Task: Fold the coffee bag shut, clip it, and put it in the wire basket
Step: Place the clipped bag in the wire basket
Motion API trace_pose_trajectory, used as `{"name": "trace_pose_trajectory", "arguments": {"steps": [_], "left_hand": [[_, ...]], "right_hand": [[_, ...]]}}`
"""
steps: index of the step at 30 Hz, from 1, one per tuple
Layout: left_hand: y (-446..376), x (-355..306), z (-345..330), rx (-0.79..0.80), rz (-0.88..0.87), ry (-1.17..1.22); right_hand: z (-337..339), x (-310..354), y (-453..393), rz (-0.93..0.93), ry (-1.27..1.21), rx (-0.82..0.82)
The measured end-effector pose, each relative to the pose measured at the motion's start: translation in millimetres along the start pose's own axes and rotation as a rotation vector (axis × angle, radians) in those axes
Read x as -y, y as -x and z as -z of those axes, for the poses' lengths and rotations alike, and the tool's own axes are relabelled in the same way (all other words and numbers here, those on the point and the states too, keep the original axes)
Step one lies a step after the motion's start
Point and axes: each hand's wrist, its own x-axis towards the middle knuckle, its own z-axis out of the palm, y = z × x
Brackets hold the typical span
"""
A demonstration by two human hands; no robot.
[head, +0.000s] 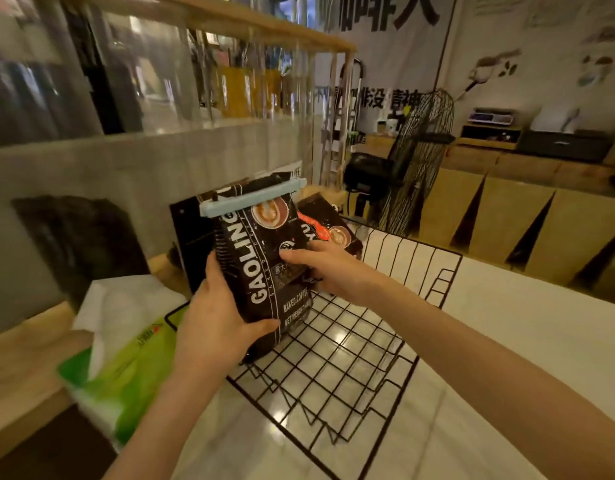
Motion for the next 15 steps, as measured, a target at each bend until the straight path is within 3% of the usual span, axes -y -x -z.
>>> {"name": "trace_pose_trajectory", "arguments": {"steps": [15], "left_hand": [[4.1,3.5,2.5,0.031,0.088,-0.175]], "right_hand": [[-7.3,-1.6,-1.6,-0.044,0.086,0.07]]}}
